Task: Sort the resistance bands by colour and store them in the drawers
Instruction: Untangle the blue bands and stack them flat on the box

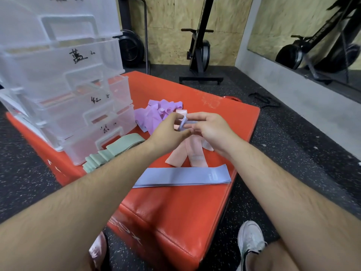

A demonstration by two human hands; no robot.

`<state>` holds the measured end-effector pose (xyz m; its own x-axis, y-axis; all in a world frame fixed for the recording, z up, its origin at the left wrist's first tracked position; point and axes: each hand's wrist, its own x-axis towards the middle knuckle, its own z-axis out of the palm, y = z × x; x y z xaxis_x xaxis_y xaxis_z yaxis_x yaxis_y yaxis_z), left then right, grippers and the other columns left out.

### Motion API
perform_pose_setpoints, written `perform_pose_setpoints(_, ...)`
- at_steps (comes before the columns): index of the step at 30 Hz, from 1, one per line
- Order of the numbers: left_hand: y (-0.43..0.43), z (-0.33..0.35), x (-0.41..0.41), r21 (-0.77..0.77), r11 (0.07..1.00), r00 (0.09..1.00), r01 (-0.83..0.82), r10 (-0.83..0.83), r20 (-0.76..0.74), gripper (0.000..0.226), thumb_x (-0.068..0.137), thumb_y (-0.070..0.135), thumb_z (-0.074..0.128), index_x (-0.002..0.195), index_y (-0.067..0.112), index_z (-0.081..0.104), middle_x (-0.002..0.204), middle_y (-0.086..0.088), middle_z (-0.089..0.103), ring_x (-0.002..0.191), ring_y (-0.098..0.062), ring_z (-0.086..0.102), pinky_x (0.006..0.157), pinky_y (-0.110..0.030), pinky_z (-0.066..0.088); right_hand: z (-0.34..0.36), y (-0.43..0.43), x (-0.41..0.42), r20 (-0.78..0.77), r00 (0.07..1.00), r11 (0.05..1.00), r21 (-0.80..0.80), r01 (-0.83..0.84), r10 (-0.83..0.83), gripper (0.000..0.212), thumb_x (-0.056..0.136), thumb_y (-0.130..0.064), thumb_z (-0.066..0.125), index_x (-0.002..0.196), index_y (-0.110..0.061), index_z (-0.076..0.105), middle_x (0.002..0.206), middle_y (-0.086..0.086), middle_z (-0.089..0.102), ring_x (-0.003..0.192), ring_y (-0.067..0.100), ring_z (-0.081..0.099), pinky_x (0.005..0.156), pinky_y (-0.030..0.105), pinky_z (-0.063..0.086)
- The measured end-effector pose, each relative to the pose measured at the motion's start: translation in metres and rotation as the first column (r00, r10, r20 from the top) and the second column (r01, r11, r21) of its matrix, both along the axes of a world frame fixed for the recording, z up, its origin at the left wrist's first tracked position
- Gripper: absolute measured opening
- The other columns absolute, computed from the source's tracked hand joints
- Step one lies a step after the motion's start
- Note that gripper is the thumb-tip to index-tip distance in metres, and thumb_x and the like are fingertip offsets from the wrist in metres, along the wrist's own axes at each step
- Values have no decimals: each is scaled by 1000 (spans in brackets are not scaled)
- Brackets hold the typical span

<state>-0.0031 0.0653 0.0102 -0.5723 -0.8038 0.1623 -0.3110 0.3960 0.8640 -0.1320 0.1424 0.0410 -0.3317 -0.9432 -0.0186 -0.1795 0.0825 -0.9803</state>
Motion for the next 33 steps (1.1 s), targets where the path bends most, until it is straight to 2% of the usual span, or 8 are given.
perform_pose_setpoints(6, -1, 12, 9, -93, 986, 990, -136, 131, -60, 14, 96, 9, 50, 102, 10, 63, 91, -5, 72, 84, -22, 70, 76, -37, 58, -4, -1, -4, -203, 977, 995, -88, 50, -67, 43, 92, 9, 46, 121, -14, 67, 114, 0, 66, 96, 17, 68, 75, 14, 52)
perform_pose_setpoints(10, -3, 13, 17, -129, 987, 996, -92, 92, -4, 19, 97, 9, 47, 106, 9, 63, 94, -5, 72, 89, -20, 69, 77, -33, 57, -17, -10, -17, -681, 732, 992, -106, -65, -25, 48, 92, -8, 55, 135, -27, 57, 131, -1, 53, 115, 17, 51, 100, 24, 41)
perform_pose_setpoints(12, -3, 12, 21, -125, 990, 998, -64, 65, 5, 16, 97, 13, 49, 107, 13, 62, 96, -3, 71, 91, -17, 68, 80, -35, 58, -20, -14, -17, -693, 715, 987, -23, -157, 97, 43, 95, -20, 61, 136, -28, 55, 131, -5, 56, 120, 16, 50, 102, 28, 40)
perform_pose_setpoints(15, -5, 9, 27, -135, 986, 995, -100, 100, -11, 5, 95, 18, 58, 91, 18, 60, 85, 3, 68, 79, -15, 67, 72, -31, 56, -21, -19, -8, -676, 721, 980, 4, -198, 149, 14, 97, -19, 61, 106, -10, 66, 99, -2, 63, 90, 12, 53, 74, 25, 38)
perform_pose_setpoints(19, -9, 7, 35, -196, 973, 987, -121, 140, 82, 13, 90, 22, 66, 84, 12, 60, 79, -7, 67, 75, -28, 67, 72, -42, 56, -23, -22, -4, -729, 663, 972, 15, -233, 170, 20, 96, -23, 64, 83, -10, 56, 75, -4, 49, 66, 10, 41, 59, 19, 31)
perform_pose_setpoints(26, -17, 8, 56, -135, 966, 975, -220, 224, 10, 11, 89, 21, 67, 88, 11, 63, 73, 3, 61, 63, -12, 55, 62, -29, 48, -31, -18, -28, -810, 490, 946, 251, -207, 322, 17, 93, -26, 66, 84, -16, 56, 77, -4, 53, 74, 20, 48, 62, 35, 34)
perform_pose_setpoints(30, -31, 8, 81, 104, 961, 960, -255, 265, -93, 14, 82, 23, 72, 77, 18, 61, 78, -5, 64, 71, -20, 62, 77, -43, 59, -37, -10, -55, -843, 396, 931, 345, -119, 363, 27, 94, -27, 63, 74, -28, 46, 78, -7, 51, 81, 24, 51, 67, 35, 33)
perform_pose_setpoints(33, -34, 7, 96, 152, 953, 955, -263, 280, -102, 20, 90, 14, 69, 75, 17, 56, 77, -4, 62, 71, -18, 60, 73, -39, 57, -36, -3, -74, -858, 372, 930, 366, -40, 354, 15, 95, -29, 63, 83, -27, 54, 89, -4, 60, 88, 24, 57, 76, 38, 44)
